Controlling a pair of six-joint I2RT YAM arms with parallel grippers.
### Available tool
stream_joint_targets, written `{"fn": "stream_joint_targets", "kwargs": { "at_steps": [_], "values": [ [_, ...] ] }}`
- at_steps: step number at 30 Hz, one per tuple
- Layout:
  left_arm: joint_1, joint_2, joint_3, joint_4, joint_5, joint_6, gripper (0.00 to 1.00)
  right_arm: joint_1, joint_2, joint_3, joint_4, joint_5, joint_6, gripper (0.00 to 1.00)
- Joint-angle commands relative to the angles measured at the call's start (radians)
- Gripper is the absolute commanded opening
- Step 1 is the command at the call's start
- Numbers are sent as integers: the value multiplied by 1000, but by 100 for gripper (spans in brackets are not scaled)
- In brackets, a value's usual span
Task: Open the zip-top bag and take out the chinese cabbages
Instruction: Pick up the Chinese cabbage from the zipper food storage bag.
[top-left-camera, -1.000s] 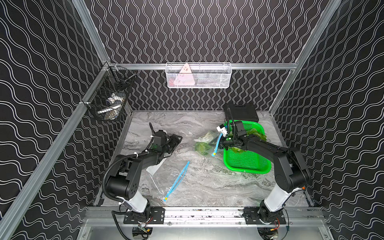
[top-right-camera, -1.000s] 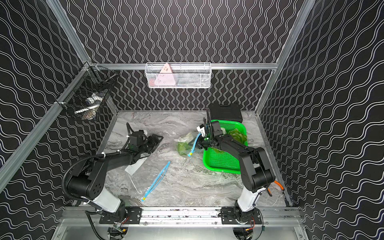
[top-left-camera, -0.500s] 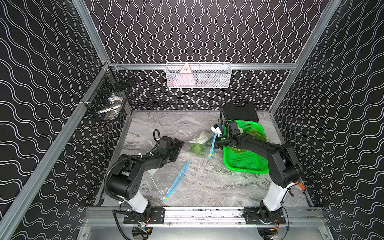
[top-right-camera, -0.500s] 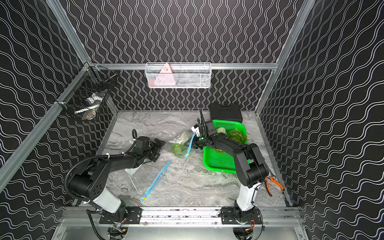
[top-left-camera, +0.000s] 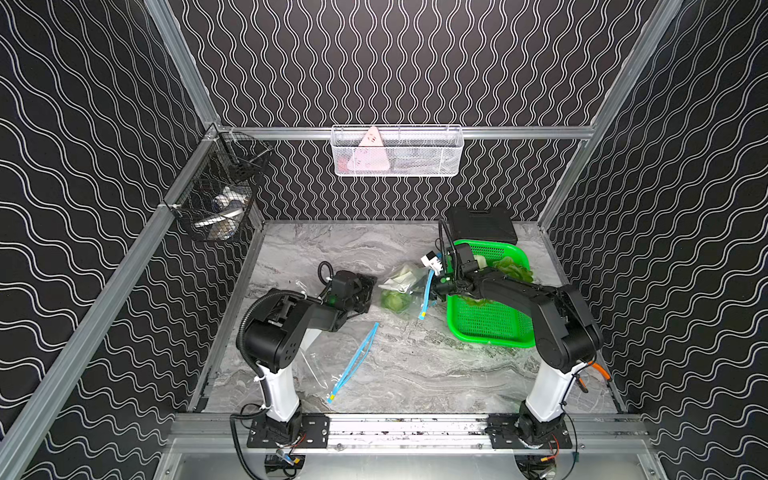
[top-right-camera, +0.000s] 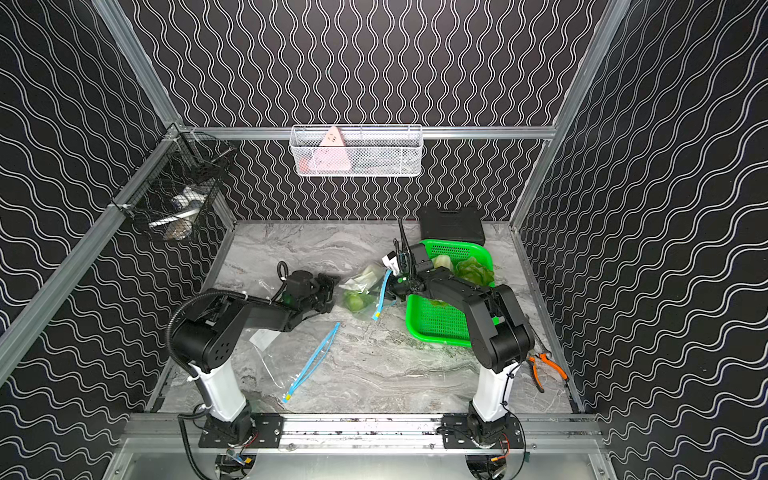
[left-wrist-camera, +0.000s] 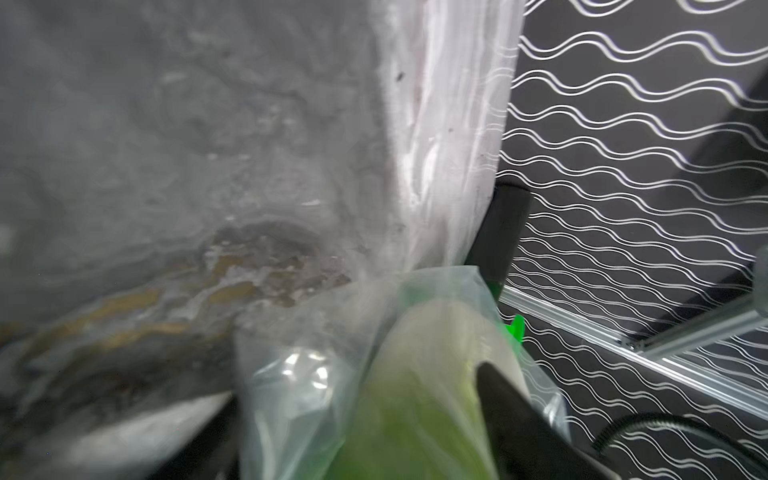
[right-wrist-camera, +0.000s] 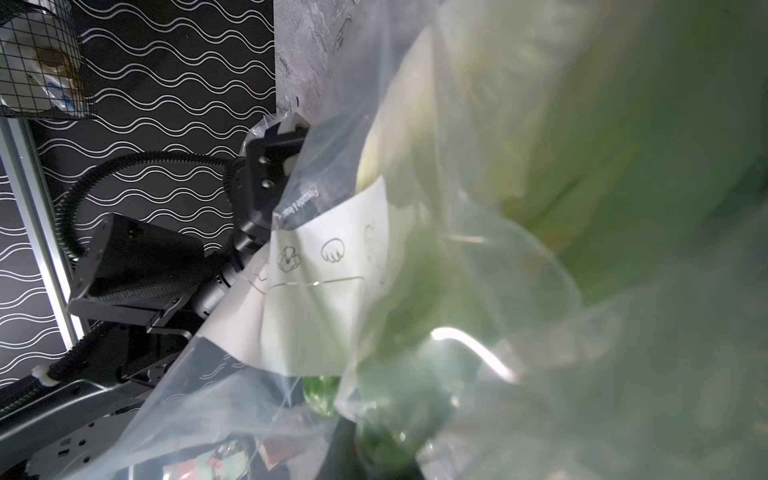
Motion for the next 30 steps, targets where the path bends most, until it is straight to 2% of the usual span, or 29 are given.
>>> {"fn": "stream_joint_targets", "kwargs": {
  "at_steps": [1,2,3,8,11,14,19,24,27,30],
  "values": [
    [-3,23,5,-37,-6,-41,13,2,-2,7,-7,2,-21,0],
    [-2,26,12,-41,-4,-33,0,2,-6,6,-9,3,-18,0],
    [-3,28,15,-42,-6,-26,0,2,-10,4,-10,6,-15,2],
    [-5,7,3,-57,-32,0,0,2,-56,-29,27,23,41,28],
    [-5,-7,-5,-69,-47,16,0,7,-95,-87,81,0,97,37],
    [-5,-13,-8,-68,-52,20,0,21,-113,-105,71,-6,108,41],
    [-6,-24,-9,-75,-55,38,0,30,-72,-70,14,42,97,42],
    [-9,-35,-9,-99,-51,63,0,63,11,20,4,60,115,41],
    [-11,-36,-13,-102,-51,65,0,70,40,49,-9,69,124,25],
    [-9,-42,-20,-96,-57,64,0,64,8,13,12,88,132,0]
  ]
}}
